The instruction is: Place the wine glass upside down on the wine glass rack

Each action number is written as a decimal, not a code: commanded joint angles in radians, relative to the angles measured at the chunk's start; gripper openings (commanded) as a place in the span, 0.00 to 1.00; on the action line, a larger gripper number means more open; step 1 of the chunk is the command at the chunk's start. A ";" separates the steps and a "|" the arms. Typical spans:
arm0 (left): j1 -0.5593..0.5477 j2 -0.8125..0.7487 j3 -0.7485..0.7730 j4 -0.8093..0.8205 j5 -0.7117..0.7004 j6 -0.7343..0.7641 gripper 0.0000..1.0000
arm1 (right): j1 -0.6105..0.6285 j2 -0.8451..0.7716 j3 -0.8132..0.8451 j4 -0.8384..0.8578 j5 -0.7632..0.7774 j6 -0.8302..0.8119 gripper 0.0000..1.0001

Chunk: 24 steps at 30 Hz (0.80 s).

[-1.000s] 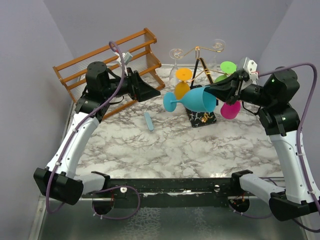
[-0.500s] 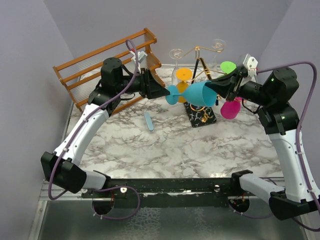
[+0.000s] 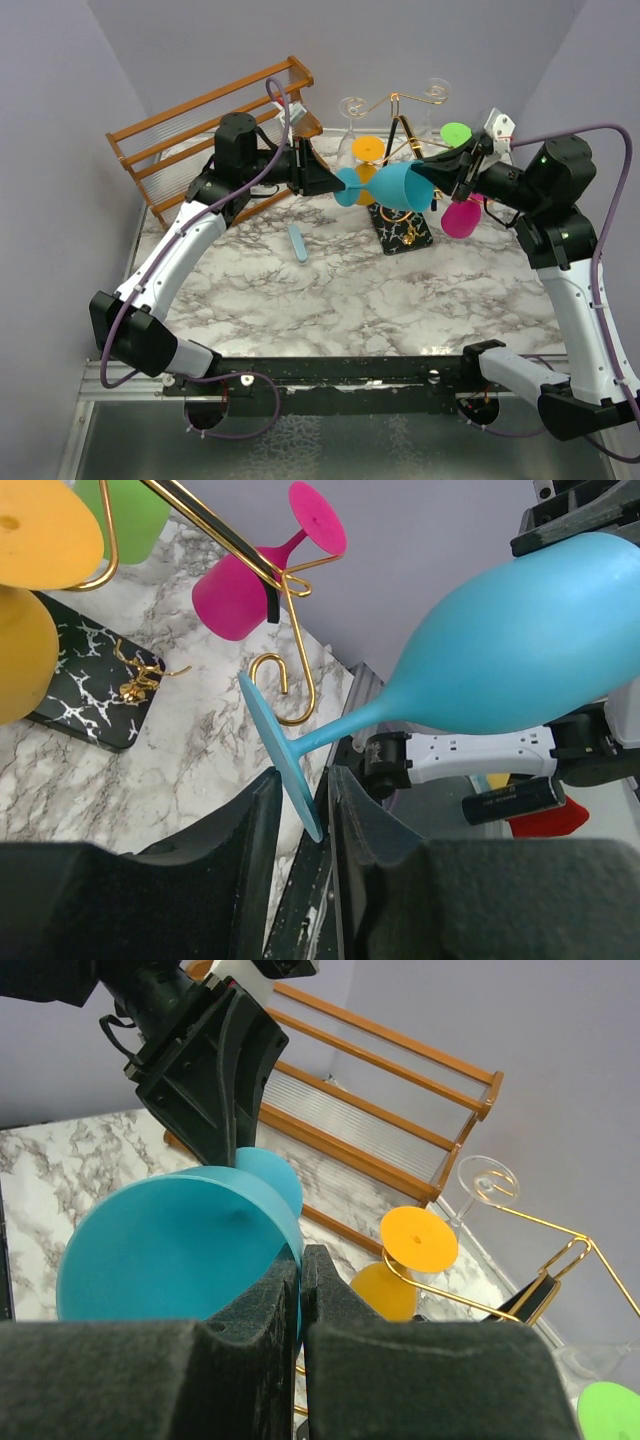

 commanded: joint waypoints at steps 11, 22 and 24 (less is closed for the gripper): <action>-0.010 0.022 0.023 -0.003 -0.011 0.012 0.00 | 0.007 -0.041 -0.047 0.015 0.012 -0.040 0.08; 0.037 -0.055 0.000 -0.059 -0.148 0.055 0.00 | 0.007 -0.069 -0.065 -0.058 -0.033 -0.075 0.47; 0.051 -0.068 0.000 -0.075 -0.174 0.071 0.00 | 0.005 -0.078 -0.061 -0.068 -0.053 -0.080 0.52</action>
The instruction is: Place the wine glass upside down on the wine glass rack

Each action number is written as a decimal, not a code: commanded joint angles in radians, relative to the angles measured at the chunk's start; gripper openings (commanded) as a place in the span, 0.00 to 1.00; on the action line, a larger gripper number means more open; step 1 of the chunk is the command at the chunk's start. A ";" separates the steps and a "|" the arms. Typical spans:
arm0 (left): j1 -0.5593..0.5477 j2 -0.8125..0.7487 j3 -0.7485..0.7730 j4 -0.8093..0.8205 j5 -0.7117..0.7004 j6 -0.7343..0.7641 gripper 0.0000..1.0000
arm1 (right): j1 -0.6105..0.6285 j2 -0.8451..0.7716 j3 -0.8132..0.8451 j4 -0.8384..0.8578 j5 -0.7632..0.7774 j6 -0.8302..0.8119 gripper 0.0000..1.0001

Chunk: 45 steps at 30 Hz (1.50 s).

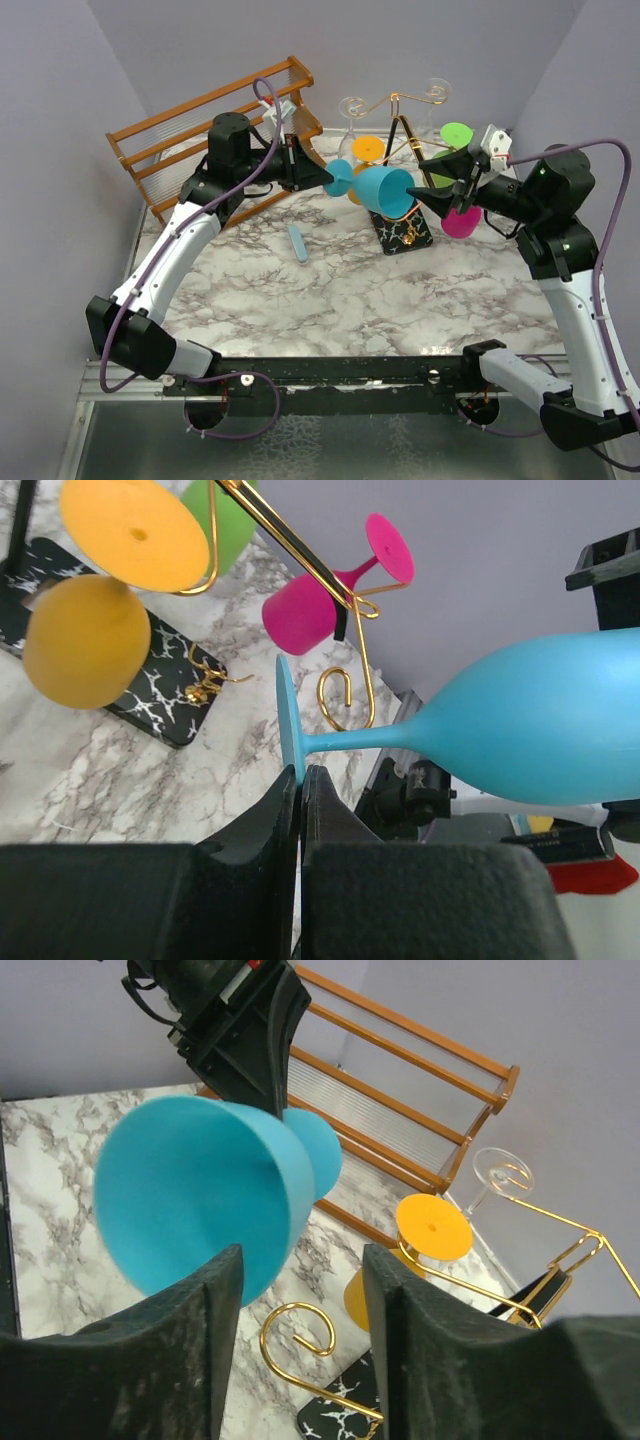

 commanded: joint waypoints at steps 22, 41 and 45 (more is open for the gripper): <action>-0.015 -0.179 0.086 -0.210 -0.640 0.645 0.00 | -0.061 -0.112 -0.099 -0.173 0.068 -0.075 0.73; -0.165 -0.137 0.099 -0.352 -0.667 1.287 0.00 | -0.061 -0.275 -0.516 -0.195 -0.101 -0.302 0.82; -0.223 -0.096 0.159 -0.394 -0.687 1.391 0.00 | -0.063 -0.276 -0.581 -0.139 -0.097 -0.238 0.83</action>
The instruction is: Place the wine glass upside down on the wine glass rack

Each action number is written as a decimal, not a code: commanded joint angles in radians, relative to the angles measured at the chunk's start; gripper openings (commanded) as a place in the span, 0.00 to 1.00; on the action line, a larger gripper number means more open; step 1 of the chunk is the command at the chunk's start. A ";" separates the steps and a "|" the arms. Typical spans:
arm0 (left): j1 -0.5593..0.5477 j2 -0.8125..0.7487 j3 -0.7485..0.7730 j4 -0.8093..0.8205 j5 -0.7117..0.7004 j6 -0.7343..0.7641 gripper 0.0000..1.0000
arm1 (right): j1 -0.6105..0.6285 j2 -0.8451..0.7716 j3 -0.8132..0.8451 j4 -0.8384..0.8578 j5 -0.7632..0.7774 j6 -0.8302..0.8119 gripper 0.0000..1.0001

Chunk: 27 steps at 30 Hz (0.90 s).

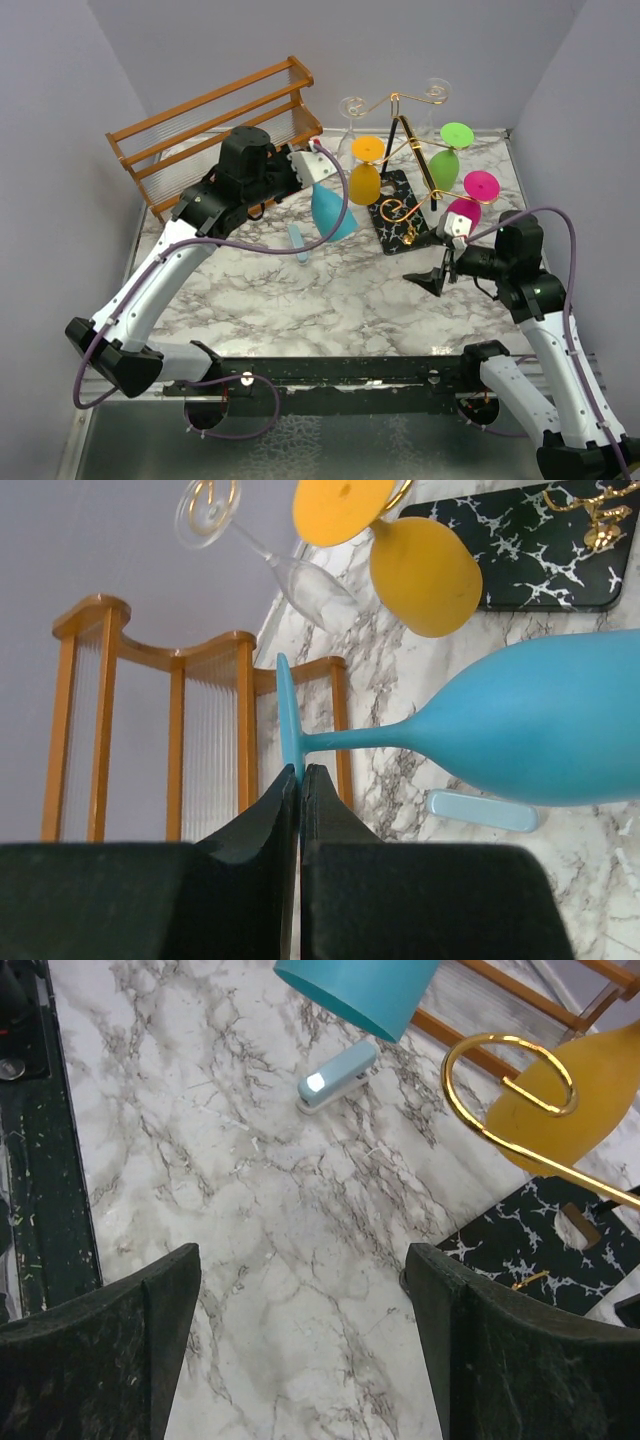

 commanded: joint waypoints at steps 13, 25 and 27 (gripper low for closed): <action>-0.259 0.182 0.114 0.086 -0.265 0.438 0.00 | -0.009 -0.004 -0.092 0.098 0.073 0.090 0.93; -0.393 0.278 0.131 0.178 -0.415 0.537 0.00 | -0.051 -0.058 -0.125 0.134 0.151 0.111 0.93; -0.407 0.296 0.133 0.205 -0.435 0.534 0.00 | -0.051 -0.057 -0.124 0.134 0.150 0.111 0.93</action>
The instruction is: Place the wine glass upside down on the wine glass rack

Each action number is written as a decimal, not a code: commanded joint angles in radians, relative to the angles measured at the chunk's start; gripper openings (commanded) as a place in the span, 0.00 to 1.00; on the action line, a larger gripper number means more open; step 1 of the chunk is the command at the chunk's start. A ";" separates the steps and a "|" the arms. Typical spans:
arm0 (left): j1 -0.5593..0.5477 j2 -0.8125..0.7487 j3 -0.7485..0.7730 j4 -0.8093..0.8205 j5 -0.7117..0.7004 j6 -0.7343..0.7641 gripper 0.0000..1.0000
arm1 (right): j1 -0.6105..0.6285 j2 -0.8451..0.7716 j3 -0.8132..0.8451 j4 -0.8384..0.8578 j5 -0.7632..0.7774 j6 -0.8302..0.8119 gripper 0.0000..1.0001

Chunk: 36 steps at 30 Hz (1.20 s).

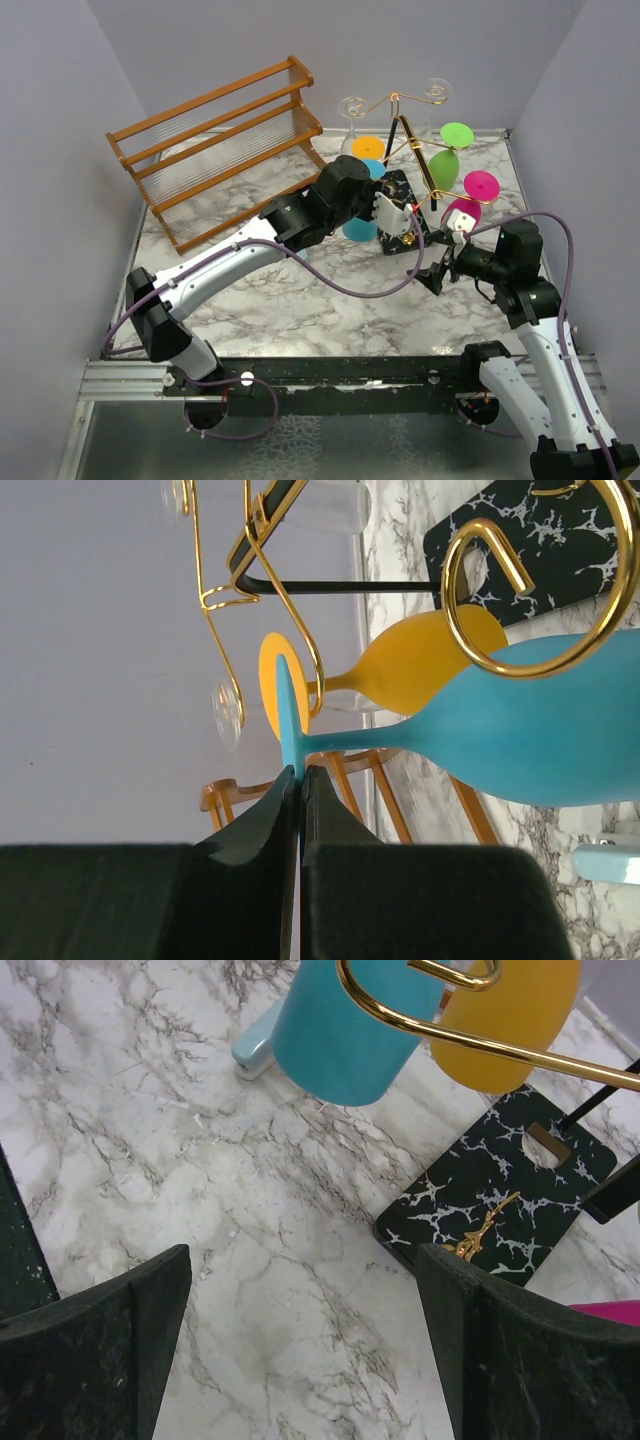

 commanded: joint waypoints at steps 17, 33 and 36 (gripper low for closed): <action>-0.111 0.130 0.151 0.145 -0.109 -0.100 0.00 | -0.008 -0.015 -0.019 0.042 0.049 0.007 0.93; -0.160 0.183 0.153 0.130 -0.117 -0.092 0.00 | -0.008 -0.024 -0.024 0.040 0.050 0.000 0.93; -0.166 0.190 0.151 0.124 -0.112 -0.083 0.00 | -0.008 -0.023 -0.025 0.040 0.053 -0.002 0.93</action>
